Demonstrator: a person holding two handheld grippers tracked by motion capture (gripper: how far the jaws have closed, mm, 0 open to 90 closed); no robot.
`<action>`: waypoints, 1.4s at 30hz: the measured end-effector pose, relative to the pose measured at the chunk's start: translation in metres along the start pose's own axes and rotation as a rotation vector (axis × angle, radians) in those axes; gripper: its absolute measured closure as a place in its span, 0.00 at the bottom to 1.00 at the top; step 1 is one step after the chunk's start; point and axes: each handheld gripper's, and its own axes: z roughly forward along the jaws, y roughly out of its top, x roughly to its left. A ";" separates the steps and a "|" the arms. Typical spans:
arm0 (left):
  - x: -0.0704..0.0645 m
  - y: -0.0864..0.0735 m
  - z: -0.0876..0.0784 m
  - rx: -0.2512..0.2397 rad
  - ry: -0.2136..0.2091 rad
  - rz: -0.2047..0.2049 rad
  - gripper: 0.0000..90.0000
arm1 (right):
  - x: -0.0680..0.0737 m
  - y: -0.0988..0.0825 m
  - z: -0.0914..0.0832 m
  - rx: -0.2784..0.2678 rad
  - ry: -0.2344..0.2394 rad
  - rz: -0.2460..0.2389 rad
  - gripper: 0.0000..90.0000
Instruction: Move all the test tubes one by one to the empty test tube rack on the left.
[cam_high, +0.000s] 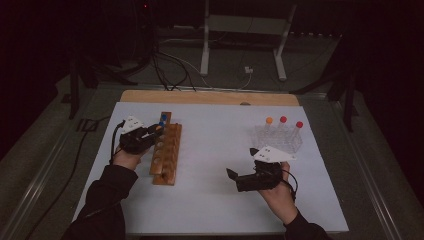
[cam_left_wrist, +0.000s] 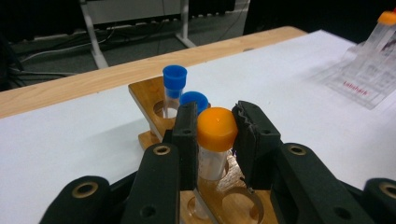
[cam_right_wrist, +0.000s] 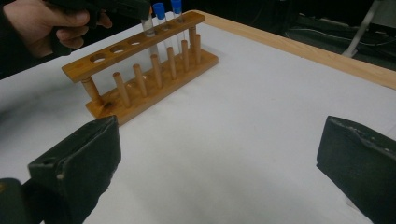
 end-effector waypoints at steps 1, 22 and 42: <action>0.000 0.000 0.000 -0.002 -0.001 -0.002 0.80 | 0.000 0.000 0.000 0.000 0.001 0.002 0.00; -0.005 0.006 -0.021 0.004 -0.044 0.018 0.34 | -0.029 0.018 -0.012 -0.042 -0.011 0.014 0.00; -0.015 -0.014 -0.068 -0.069 -0.153 0.025 0.03 | -0.124 -0.003 0.016 0.034 -0.336 0.191 0.42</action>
